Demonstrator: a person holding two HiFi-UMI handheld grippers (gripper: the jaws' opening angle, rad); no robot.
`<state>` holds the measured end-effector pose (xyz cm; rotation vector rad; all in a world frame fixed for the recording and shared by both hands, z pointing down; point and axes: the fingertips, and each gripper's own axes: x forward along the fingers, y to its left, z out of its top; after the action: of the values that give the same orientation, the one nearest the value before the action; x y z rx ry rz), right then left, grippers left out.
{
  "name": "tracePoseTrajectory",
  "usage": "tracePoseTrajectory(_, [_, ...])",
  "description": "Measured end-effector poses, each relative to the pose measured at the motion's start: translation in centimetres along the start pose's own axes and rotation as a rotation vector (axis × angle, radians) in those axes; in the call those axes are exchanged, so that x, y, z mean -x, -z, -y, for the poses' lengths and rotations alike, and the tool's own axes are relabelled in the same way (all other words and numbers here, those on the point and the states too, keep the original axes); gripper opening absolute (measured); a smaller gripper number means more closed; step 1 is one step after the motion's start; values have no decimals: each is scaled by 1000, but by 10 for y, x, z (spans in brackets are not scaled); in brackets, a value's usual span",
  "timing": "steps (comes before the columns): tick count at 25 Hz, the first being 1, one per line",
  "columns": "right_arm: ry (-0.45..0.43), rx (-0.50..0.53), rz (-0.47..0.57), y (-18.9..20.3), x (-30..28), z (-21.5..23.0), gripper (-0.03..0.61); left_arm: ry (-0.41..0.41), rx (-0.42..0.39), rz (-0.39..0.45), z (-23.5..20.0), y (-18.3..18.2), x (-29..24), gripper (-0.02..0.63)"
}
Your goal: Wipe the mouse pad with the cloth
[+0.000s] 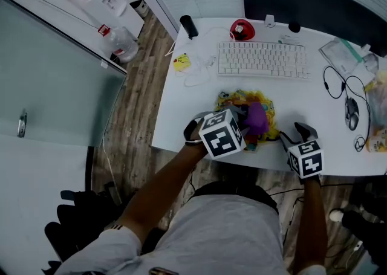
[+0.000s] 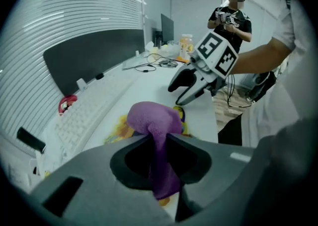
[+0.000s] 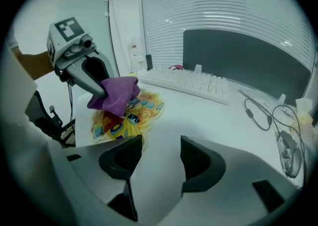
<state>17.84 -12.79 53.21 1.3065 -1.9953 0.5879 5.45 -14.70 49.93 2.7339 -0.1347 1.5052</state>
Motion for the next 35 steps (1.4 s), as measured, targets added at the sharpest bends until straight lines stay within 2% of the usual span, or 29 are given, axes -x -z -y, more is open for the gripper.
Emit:
tracePoseTrajectory(6, [4,-8,-8,1,-4,3,221,105,-94,-32,47,-23,-33,78])
tracePoseTrajectory(12, [-3,3,-20,1,-5,1,221,134,-104,-70,58,-17,-46,78])
tracePoseTrajectory(17, [-6,16,-29,1,-5,1,221,123,-62,-61,52,-7,-40,78])
tracePoseTrajectory(22, [-12,16,-28,1,-5,1,221,81,-7,-45,35,24,-31,78])
tracePoseTrajectory(35, [-7,15,-28,2,-5,1,221,-39,228,-70,-17,118,30,78])
